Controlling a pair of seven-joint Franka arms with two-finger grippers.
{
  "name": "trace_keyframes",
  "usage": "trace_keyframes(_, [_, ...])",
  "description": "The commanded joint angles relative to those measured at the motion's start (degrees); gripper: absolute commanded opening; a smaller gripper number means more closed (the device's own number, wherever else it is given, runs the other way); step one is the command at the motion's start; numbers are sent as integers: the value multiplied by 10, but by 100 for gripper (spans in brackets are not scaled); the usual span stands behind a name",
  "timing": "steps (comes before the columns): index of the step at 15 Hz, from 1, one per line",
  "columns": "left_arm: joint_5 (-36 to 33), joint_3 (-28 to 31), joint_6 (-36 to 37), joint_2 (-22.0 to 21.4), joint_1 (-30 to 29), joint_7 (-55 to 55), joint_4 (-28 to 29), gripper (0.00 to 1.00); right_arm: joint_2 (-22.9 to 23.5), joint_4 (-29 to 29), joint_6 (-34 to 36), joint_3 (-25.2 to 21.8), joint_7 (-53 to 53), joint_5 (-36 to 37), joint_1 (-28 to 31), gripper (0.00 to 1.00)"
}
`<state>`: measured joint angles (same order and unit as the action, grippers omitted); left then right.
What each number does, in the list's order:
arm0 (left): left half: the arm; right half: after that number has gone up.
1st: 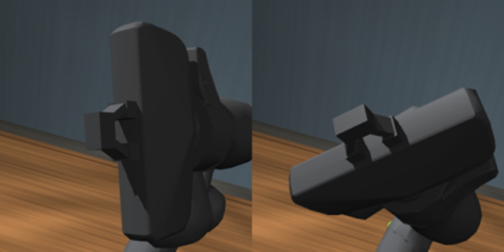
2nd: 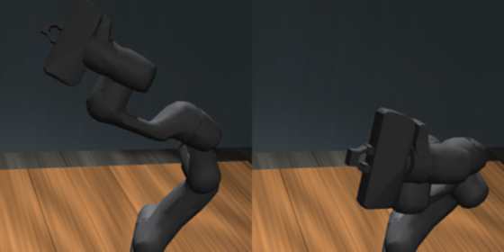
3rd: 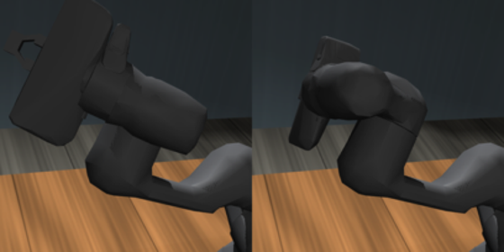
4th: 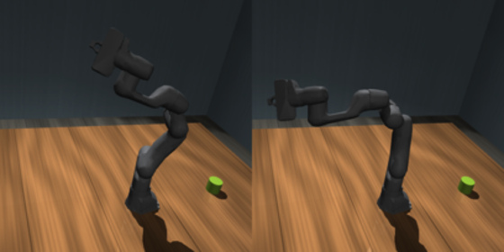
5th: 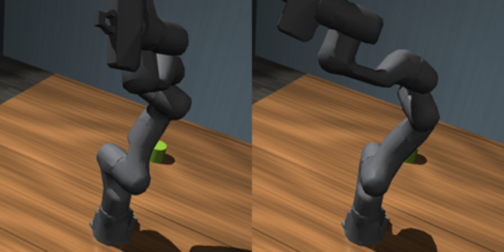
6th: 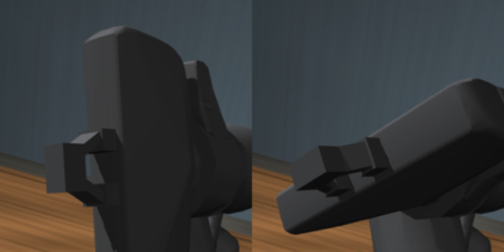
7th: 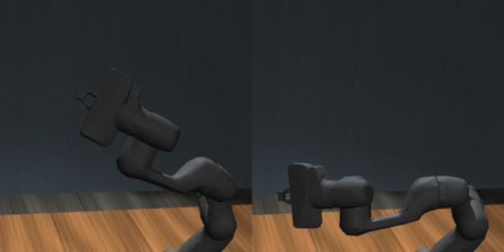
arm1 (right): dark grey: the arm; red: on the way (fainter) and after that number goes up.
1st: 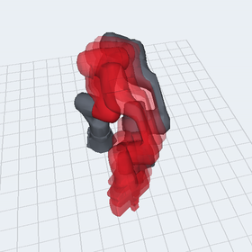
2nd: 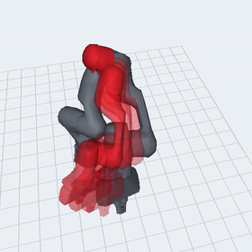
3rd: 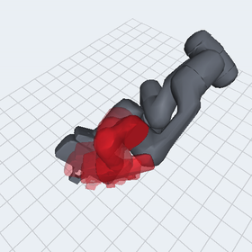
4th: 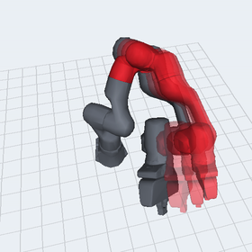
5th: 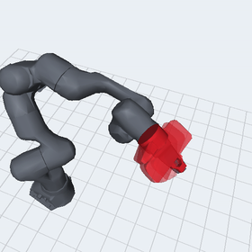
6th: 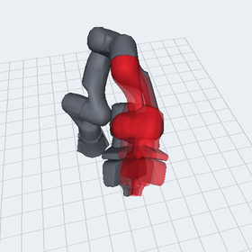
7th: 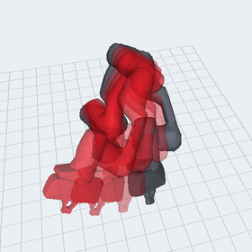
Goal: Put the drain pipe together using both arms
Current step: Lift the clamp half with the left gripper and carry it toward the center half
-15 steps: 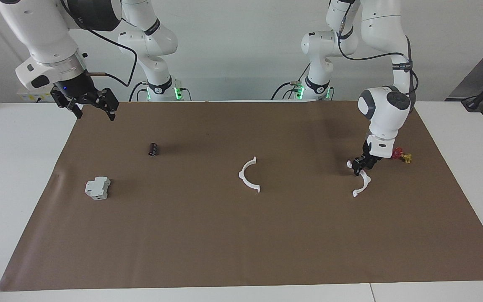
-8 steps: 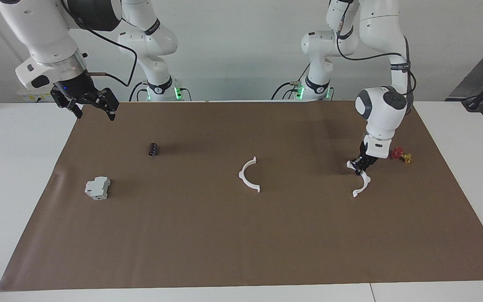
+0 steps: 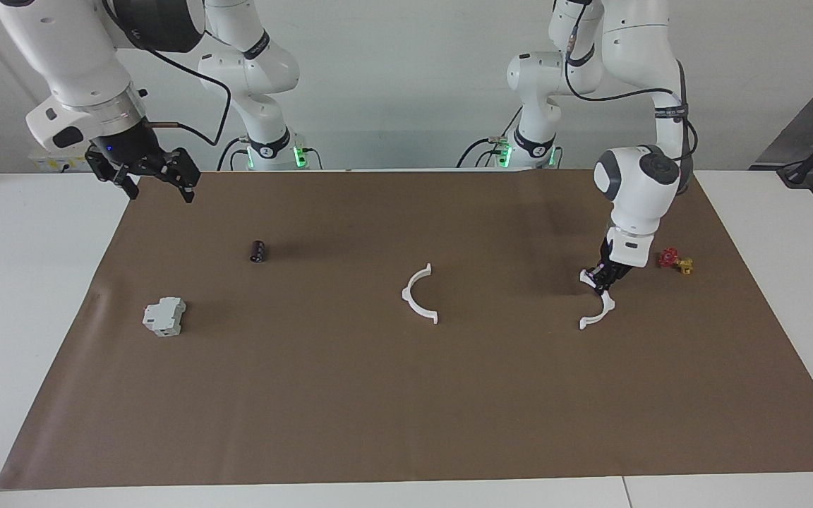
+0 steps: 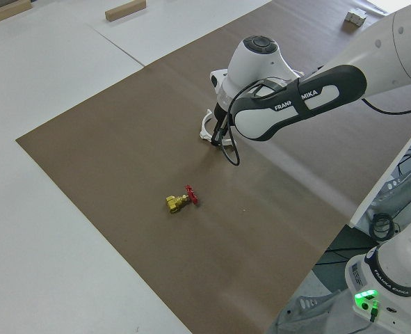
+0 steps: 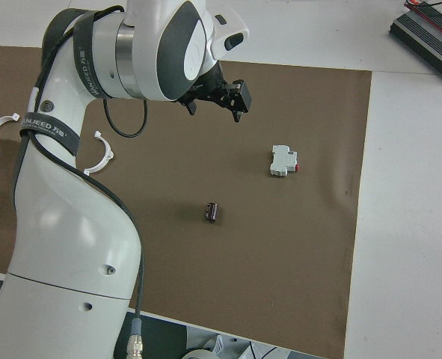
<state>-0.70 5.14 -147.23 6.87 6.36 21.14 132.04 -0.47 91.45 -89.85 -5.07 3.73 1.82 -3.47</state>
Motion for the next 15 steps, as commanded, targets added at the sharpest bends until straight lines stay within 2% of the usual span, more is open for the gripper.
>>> trace_keyframes(1, [4, 4, 50, -7, 30, 49, -28, 0, -3, 1, 7, 6, -13, 6, 8, 100])
trace_keyframes(10, [4, 6, 94, -31, 141, 230, -28, 0, -3, 1, 7, 6, -13, 6, 8, 100])
trace_keyframes(15, [3, 1, 81, -34, 188, 306, -21, 0, -3, 1, 7, 6, -13, 6, 8, 100])
